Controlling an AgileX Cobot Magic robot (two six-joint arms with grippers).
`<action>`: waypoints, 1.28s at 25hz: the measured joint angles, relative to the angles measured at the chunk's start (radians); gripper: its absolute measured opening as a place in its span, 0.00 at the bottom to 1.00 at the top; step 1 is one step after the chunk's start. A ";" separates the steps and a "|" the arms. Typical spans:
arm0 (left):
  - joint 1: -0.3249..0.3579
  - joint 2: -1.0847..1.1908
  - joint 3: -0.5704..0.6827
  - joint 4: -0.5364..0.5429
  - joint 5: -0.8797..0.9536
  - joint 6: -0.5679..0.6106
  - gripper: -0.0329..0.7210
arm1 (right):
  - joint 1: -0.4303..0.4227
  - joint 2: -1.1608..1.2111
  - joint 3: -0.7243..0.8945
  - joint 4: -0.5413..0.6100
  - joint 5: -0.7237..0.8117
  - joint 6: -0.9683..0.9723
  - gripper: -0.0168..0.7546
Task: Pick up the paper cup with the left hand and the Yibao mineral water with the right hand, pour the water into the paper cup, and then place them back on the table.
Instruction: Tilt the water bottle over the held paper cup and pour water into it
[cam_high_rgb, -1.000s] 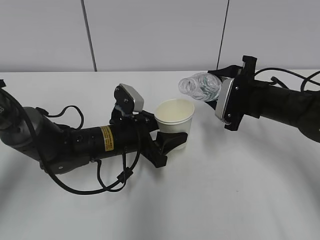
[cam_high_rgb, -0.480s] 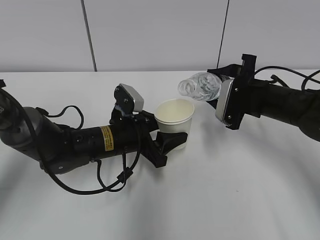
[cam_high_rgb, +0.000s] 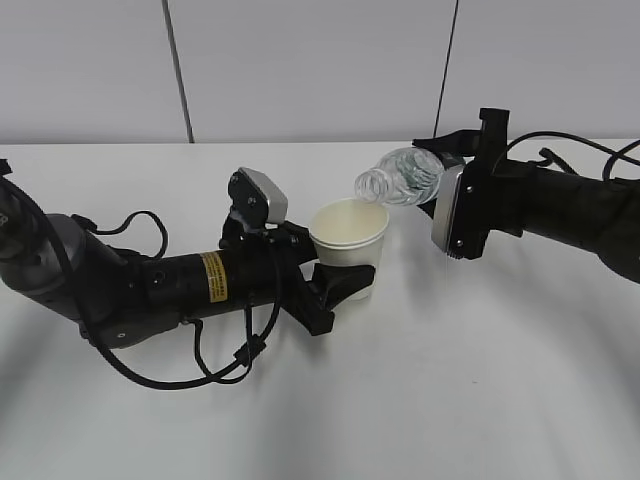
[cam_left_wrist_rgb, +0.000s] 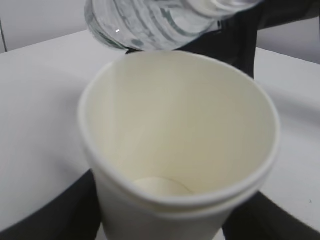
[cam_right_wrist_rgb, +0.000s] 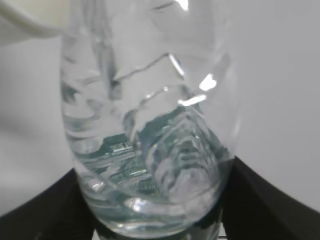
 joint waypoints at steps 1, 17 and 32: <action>0.000 0.000 0.000 0.003 0.000 -0.003 0.60 | 0.000 0.000 0.000 0.000 0.000 -0.008 0.65; -0.002 0.000 0.000 0.014 0.002 -0.007 0.60 | 0.002 0.000 -0.002 0.017 -0.014 -0.078 0.65; -0.011 0.000 0.000 0.028 0.003 -0.008 0.60 | 0.002 0.000 -0.014 0.026 -0.018 -0.160 0.65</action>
